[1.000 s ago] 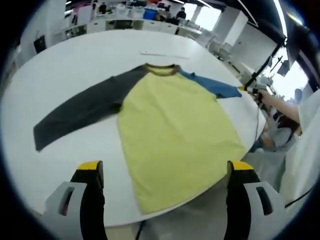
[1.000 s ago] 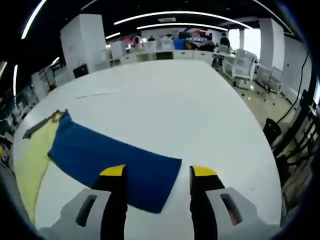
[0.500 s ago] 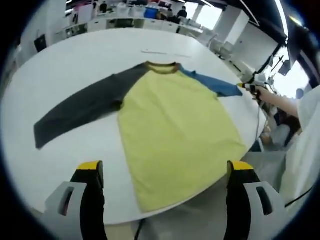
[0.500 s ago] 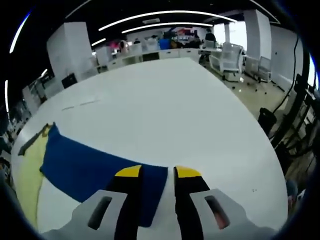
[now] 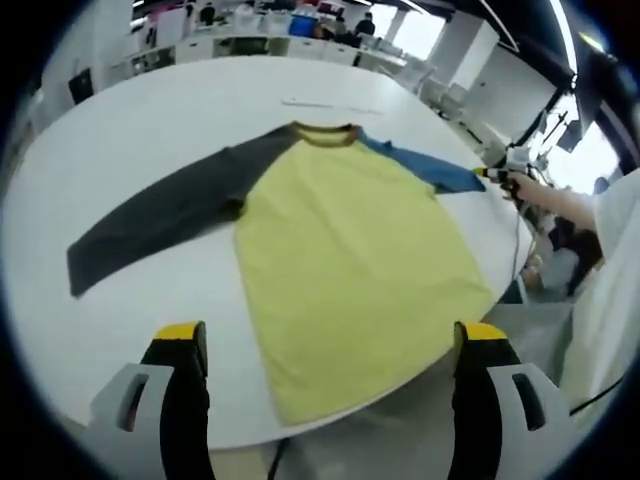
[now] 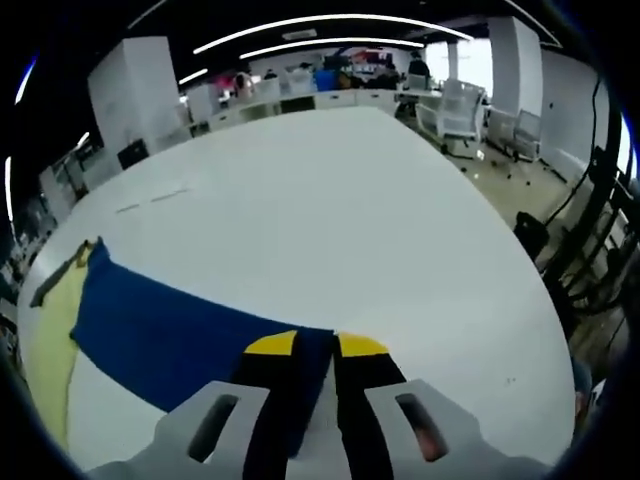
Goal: Fold the garment on the visible template until the final outline fits inside the template.
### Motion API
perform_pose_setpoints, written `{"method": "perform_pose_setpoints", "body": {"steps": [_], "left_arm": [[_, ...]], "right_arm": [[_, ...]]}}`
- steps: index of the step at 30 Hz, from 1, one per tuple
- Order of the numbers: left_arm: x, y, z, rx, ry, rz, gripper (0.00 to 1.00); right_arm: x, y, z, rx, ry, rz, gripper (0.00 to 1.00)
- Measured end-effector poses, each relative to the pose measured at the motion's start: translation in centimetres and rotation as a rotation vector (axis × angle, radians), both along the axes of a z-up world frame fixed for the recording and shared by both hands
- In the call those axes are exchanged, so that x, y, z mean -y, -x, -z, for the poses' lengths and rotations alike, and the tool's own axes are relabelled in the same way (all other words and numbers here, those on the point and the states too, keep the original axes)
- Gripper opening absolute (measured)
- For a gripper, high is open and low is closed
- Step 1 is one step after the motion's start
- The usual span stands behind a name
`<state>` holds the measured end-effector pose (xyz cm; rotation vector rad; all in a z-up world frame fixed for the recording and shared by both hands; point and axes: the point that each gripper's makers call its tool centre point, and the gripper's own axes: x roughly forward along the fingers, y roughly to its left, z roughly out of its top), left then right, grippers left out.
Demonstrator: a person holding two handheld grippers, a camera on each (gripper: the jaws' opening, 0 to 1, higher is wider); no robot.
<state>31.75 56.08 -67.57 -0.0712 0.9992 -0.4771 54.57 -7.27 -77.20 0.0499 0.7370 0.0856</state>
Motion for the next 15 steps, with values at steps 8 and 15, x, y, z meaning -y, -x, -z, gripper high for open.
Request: {"method": "perform_pose_setpoints", "body": {"steps": [8, 15], "left_arm": [[-0.3, 0.1, 0.2, -0.003, -0.006, -0.009, 0.99], [-0.2, 0.2, 0.3, -0.002, -0.002, -0.006, 0.98]], "right_arm": [[-0.7, 0.2, -0.3, 0.005, 0.082, -0.049, 0.03], [-0.8, 0.5, -0.6, -0.009, 0.154, -0.051, 0.02]]}}
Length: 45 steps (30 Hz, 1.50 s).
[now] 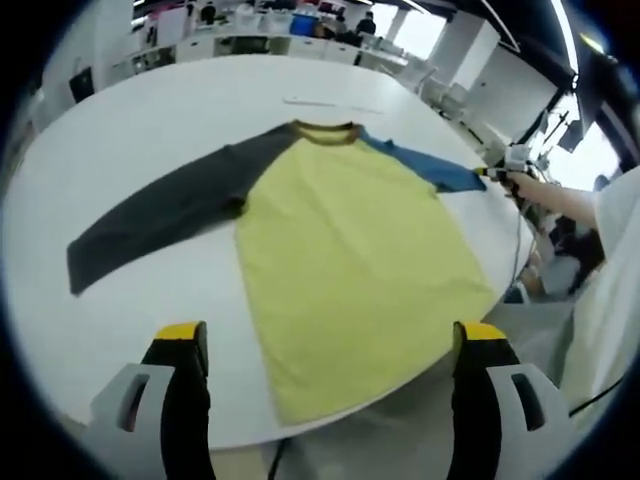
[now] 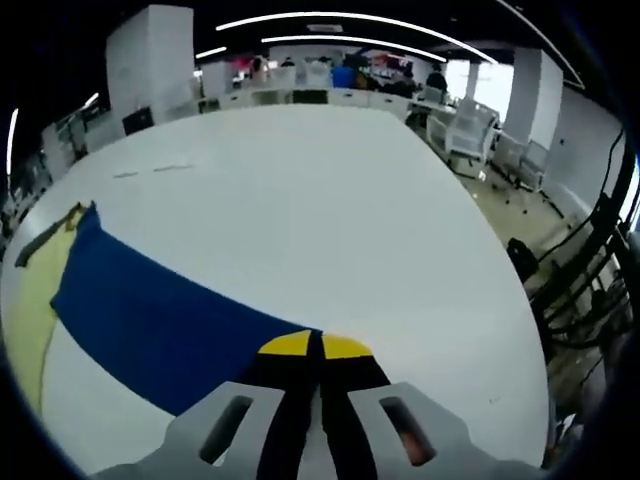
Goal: Fold the garment on the visible template until the final outline fits inside the template.
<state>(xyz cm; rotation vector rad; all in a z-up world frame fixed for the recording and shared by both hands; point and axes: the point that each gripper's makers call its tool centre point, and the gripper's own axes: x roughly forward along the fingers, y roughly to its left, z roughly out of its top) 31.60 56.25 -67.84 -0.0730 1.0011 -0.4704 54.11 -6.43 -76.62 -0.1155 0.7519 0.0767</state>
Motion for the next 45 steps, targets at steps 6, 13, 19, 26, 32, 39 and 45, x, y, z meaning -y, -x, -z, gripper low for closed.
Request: {"method": "perform_pose_setpoints", "body": {"steps": [6, 13, 19, 26, 32, 39, 45], "left_arm": [[-0.2, -0.4, -0.4, 0.016, 0.010, -0.006, 0.98], [-0.2, -0.1, -0.7, 0.025, 0.019, 0.007, 0.99], [-0.9, 0.5, -1.0, 0.034, 0.035, 0.010, 0.99], [-1.7, 0.8, -2.1, 0.079, 0.084, -0.022, 0.98], [-2.7, 1.2, -2.9, 0.107, 0.080, -0.019, 0.99], [-3.5, 1.9, -3.4, 0.130, 0.099, -0.031, 0.99], [-4.3, 2.3, -3.7, 0.150, 0.113, -0.044, 0.98]], "right_arm": [[0.3, 0.1, -1.1, 0.005, -0.021, 0.048, 0.02], [0.1, 0.2, -2.9, 0.020, 0.044, 0.029, 0.02], [-0.5, 0.0, -4.6, 0.020, 0.108, 0.012, 0.02], [-1.4, -0.6, -8.1, 0.040, 0.187, -0.002, 0.02], [-1.8, -0.4, -10.4, 0.052, 0.199, -0.009, 0.02], [-3.9, 0.0, -13.5, 0.061, 0.225, -0.039, 0.02], [-5.2, 0.0, -16.0, 0.075, 0.248, -0.069, 0.02]]}}
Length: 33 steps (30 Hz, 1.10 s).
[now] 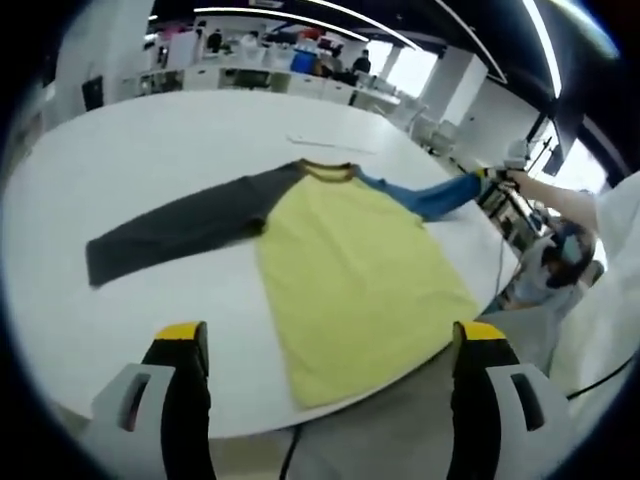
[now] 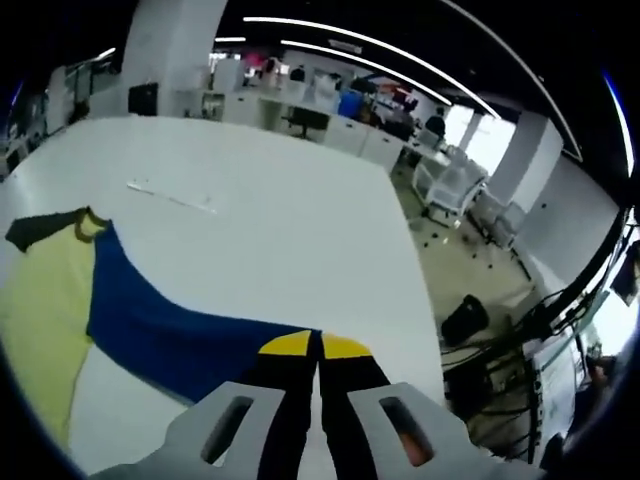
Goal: Fold the garment on the visible template until the final outline fits inside the template.
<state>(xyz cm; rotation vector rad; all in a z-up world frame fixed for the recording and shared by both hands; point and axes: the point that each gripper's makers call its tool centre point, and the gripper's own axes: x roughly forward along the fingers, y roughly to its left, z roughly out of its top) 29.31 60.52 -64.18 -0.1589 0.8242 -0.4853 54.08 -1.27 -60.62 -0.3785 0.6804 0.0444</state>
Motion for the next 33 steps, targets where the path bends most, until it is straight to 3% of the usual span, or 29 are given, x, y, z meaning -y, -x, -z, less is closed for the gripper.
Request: {"method": "perform_pose_setpoints", "body": {"steps": [8, 21, 33], "left_arm": [[-0.9, 0.9, -0.7, 0.022, 0.017, -0.010, 0.97], [-2.4, 1.5, -1.2, 0.052, 0.047, -0.005, 0.96], [-3.6, 1.8, -1.9, 0.074, 0.055, 0.004, 0.95]], "right_arm": [[-3.1, 0.0, -3.1, 0.033, 0.029, -0.058, 0.02], [-9.0, -1.3, -7.7, 0.080, 0.019, -0.143, 0.02], [-12.5, -1.7, -11.3, 0.140, -0.020, -0.178, 0.02]]}}
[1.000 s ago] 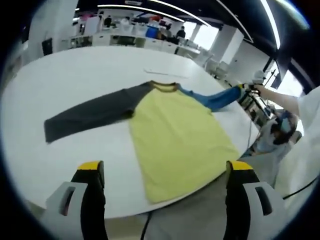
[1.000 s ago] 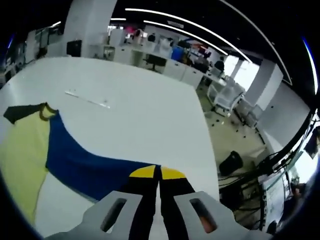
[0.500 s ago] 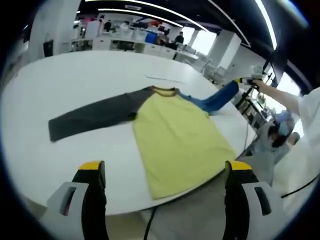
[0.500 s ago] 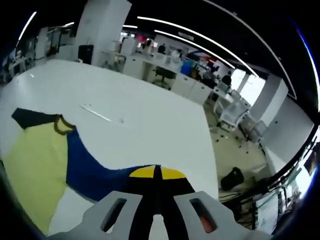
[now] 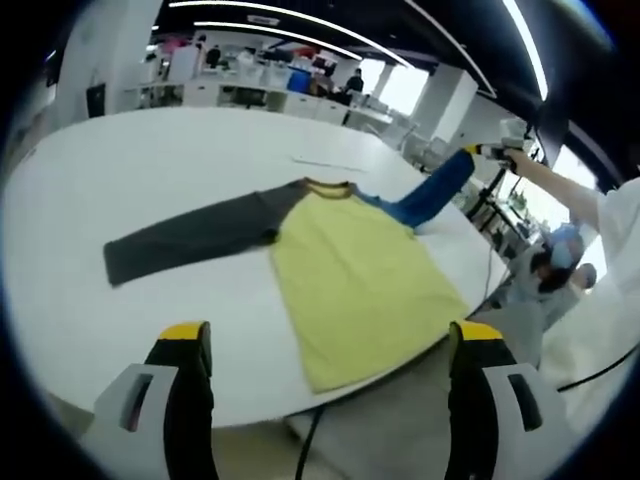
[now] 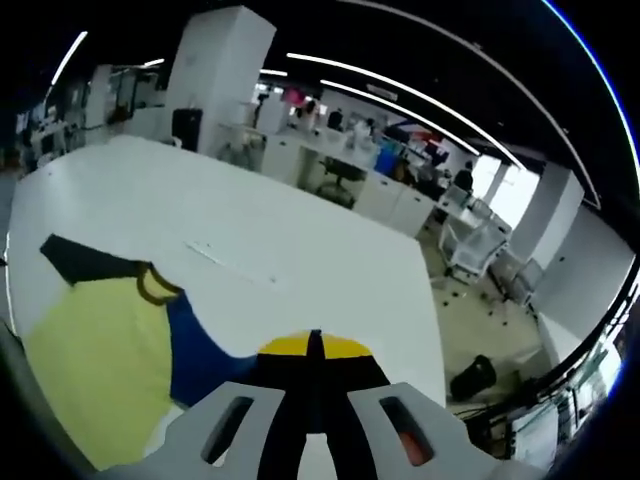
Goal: Fold the garment on the visible template until the final outline fits inside the template.
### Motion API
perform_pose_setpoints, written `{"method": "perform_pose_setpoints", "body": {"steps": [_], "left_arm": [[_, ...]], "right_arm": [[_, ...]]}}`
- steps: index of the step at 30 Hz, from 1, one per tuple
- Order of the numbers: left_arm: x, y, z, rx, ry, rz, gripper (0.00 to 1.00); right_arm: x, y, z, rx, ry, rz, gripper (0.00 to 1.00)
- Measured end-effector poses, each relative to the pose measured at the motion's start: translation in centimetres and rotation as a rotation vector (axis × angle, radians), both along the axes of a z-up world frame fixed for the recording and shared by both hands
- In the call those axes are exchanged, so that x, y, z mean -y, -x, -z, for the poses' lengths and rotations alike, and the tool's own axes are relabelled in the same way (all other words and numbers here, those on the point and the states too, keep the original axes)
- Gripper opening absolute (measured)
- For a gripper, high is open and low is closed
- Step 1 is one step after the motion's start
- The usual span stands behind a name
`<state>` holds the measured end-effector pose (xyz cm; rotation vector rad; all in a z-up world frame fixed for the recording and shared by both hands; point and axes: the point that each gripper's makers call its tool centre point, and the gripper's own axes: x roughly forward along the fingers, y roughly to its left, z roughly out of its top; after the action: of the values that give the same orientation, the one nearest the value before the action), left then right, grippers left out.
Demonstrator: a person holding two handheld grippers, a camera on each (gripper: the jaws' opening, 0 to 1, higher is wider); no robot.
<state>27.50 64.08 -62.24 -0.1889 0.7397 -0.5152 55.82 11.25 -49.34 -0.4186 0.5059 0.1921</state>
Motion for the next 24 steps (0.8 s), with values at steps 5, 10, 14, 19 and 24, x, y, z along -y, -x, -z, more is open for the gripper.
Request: {"method": "perform_pose_setpoints", "body": {"steps": [5, 10, 14, 19, 24], "left_arm": [[-0.2, 0.0, -0.2, 0.007, 0.005, 0.007, 0.95], [-0.3, 0.0, -0.2, 0.012, 0.010, 0.008, 0.94], [0.1, 0.1, -0.4, 0.016, 0.019, 0.008, 0.94], [0.5, 0.2, -0.6, 0.020, 0.021, 0.015, 0.94], [0.1, 0.3, -0.7, 0.022, 0.026, -0.007, 0.93]], "right_arm": [[-1.3, 0.4, -1.4, 0.019, -0.032, -0.007, 0.02], [-2.5, 0.5, -2.4, 0.029, -0.072, -0.019, 0.02], [-4.5, 1.1, -2.9, 0.038, -0.125, -0.036, 0.02], [-7.1, 1.4, -3.1, 0.037, -0.159, -0.087, 0.02], [-10.0, 1.2, -3.4, 0.031, -0.190, -0.131, 0.02]]}}
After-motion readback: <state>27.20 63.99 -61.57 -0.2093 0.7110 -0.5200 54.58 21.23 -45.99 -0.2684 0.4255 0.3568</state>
